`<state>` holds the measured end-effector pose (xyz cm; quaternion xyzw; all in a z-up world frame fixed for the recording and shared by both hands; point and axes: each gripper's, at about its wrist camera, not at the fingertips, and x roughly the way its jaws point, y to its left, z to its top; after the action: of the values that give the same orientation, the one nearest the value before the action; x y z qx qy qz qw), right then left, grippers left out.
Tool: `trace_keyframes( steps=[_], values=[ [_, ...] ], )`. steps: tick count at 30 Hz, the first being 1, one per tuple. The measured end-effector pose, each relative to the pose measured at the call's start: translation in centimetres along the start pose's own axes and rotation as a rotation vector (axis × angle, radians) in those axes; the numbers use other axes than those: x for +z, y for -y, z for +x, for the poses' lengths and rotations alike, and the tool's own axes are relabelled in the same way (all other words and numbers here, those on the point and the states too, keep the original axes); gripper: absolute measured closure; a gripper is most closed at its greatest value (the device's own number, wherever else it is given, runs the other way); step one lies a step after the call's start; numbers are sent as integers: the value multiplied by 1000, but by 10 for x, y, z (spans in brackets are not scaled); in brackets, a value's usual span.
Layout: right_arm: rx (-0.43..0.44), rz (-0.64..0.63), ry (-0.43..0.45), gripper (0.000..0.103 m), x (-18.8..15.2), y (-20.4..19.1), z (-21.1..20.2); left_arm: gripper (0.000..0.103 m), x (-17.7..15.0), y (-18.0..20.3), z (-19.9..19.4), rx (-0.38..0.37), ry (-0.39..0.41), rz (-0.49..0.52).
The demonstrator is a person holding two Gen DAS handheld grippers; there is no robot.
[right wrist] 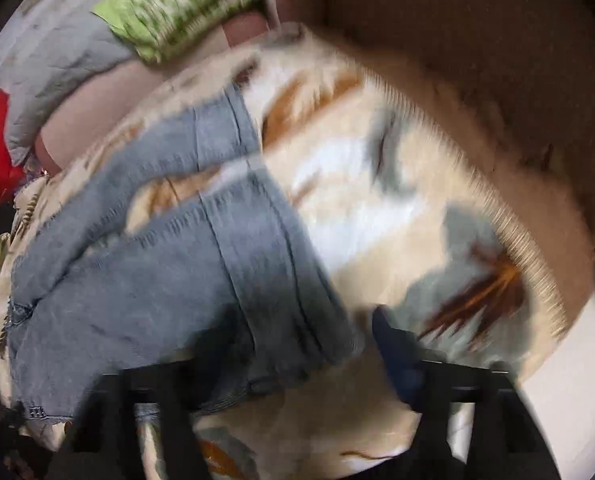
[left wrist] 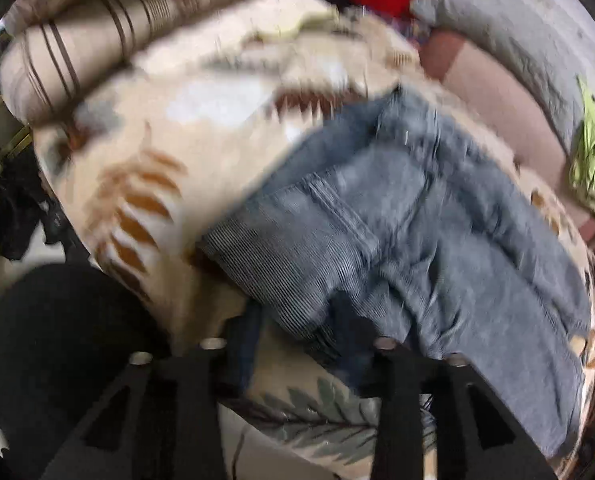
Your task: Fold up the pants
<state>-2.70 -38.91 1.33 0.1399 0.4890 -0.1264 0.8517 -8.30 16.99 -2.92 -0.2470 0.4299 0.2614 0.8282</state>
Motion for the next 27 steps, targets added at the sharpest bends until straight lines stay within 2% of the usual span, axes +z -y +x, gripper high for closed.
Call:
trace_keyframes(
  steps=[2, 3, 5, 7, 8, 9, 10, 11, 12, 14, 16, 18, 21, 23, 24, 25, 27],
  values=[
    [4, 21, 78, 24, 6, 1, -22, 43, 6, 7, -24, 24, 119, 36],
    [55, 37, 93, 24, 10, 1, -31, 32, 11, 13, -35, 17, 172, 58],
    [212, 59, 78, 17, 17, -5, -33, 28, 20, 30, -49, -24, 247, 106],
    [340, 70, 23, 15, 20, -10, -15, 26, 23, 52, -47, -58, 269, 180],
    [369, 90, -43, 15, 18, -12, 7, 25, 24, 61, -38, -65, 242, 218],
    [352, 108, -135, 15, 12, -10, 30, 25, 25, 67, -20, -61, 180, 248],
    [315, 123, -226, 16, 6, -10, 49, 25, 25, 71, 15, -35, 33, 280],
    [309, 140, -264, 16, 2, -7, 61, 26, 26, 69, 39, -26, -74, 289],
    [319, 145, -222, 16, 5, -5, 52, 28, 26, 63, 55, -38, -146, 284],
    [348, 131, -200, 16, 20, -11, 35, 28, 41, 56, 40, -66, -51, 244],
    [377, 117, -125, 16, 41, -13, 21, 28, 71, 55, 22, -112, 19, 204],
    [340, 108, -100, 16, 66, -14, 25, 27, 100, 59, 22, -131, 41, 189],
    [295, 135, -113, 16, 99, -13, 53, 27, 141, 63, 61, -141, -52, 135],
    [262, 128, -115, 16, 119, -15, 78, 28, 147, 68, 96, -152, -154, 114],
    [253, 132, -121, 16, 122, -17, 85, 41, 148, 70, 113, -167, -206, 105],
    [243, 143, -135, 16, 128, -18, 96, 59, 149, 70, 129, -179, -256, 91],
    [235, 142, -154, 16, 130, -19, 106, 63, 146, 73, 130, -172, -260, 88]
  ],
)
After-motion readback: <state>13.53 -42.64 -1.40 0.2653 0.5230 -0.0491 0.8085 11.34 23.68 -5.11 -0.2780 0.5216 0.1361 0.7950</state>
